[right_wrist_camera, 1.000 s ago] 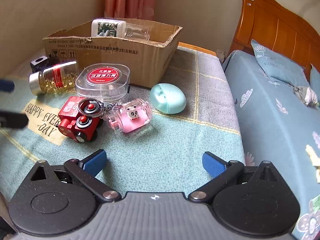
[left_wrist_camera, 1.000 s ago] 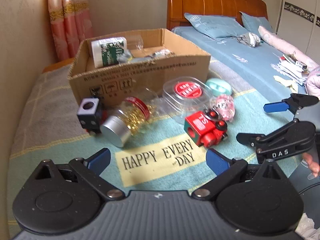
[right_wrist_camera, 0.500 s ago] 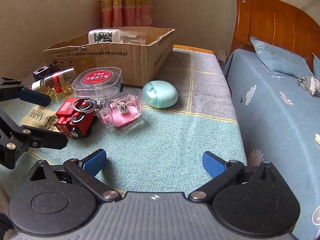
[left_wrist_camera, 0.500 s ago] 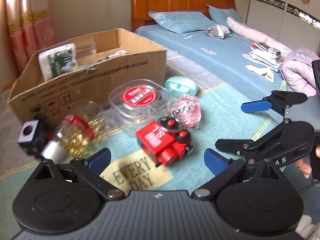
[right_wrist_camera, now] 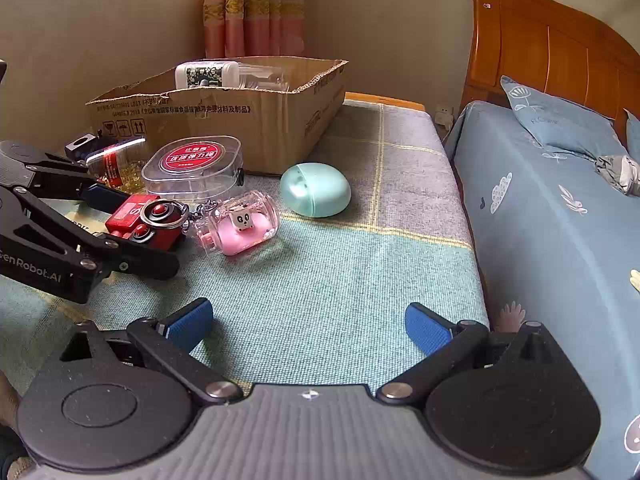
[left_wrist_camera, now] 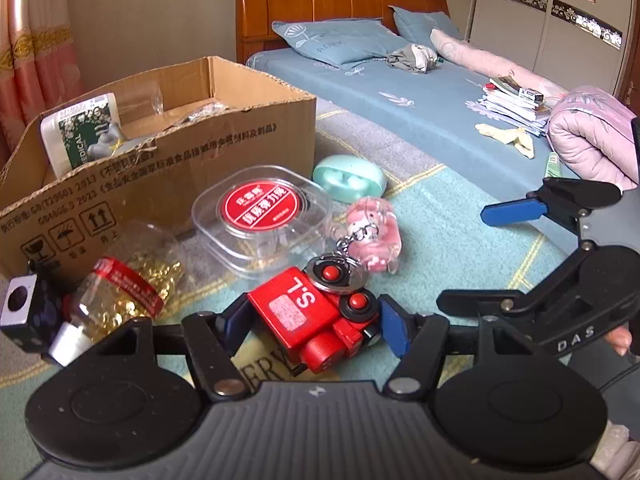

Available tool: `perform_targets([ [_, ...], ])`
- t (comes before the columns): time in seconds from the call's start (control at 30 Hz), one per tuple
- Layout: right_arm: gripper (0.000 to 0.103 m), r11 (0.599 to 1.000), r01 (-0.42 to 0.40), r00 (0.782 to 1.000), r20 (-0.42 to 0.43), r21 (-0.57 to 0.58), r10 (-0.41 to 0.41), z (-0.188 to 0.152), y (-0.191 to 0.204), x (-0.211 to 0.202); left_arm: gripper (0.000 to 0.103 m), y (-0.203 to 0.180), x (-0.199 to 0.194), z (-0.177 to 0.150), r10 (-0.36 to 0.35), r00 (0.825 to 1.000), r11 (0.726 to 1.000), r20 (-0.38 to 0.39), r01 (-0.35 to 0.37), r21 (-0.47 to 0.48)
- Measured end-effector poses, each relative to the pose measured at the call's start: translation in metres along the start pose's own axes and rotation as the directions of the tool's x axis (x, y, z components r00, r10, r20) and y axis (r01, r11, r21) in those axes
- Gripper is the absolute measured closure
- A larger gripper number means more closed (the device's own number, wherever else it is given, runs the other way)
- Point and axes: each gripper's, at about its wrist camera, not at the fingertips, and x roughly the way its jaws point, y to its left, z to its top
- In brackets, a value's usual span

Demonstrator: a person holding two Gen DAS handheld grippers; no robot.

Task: Organize rigid objects
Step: 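Grasp the red toy robot with the left gripper while the right reaches toward the pink keychain, then grasp the pink keychain with the right gripper while the left holds the red robot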

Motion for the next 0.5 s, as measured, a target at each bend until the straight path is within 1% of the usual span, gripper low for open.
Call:
perform_targets([
  [0.1,0.0,1.0,-0.007,1.0,-0.008,-0.013,0.007,0.003,0.001,0.002,0.037,0.001,-0.007,-0.007,0.013,1.0,1.0,-0.005,-0.013,-0.008],
  [0.27,0.0,0.997,-0.022,1.0,-0.015,-0.08,0.021,0.01,0.012,0.005,0.037,0.006,-0.023,-0.021,0.029,0.999,0.999,-0.017,-0.029,-0.028],
  [0.37,0.0,0.988,-0.048,0.999,-0.012,-0.143,0.047,0.016,0.026,0.011,0.037,0.01,-0.029,-0.027,0.04,0.999,0.999,-0.024,-0.04,-0.037],
  [0.5,0.0,0.964,-0.098,0.995,0.007,-0.249,0.103,0.026,0.046,0.021,0.037,0.011,-0.035,-0.031,0.045,0.998,0.998,-0.033,-0.046,-0.035],
])
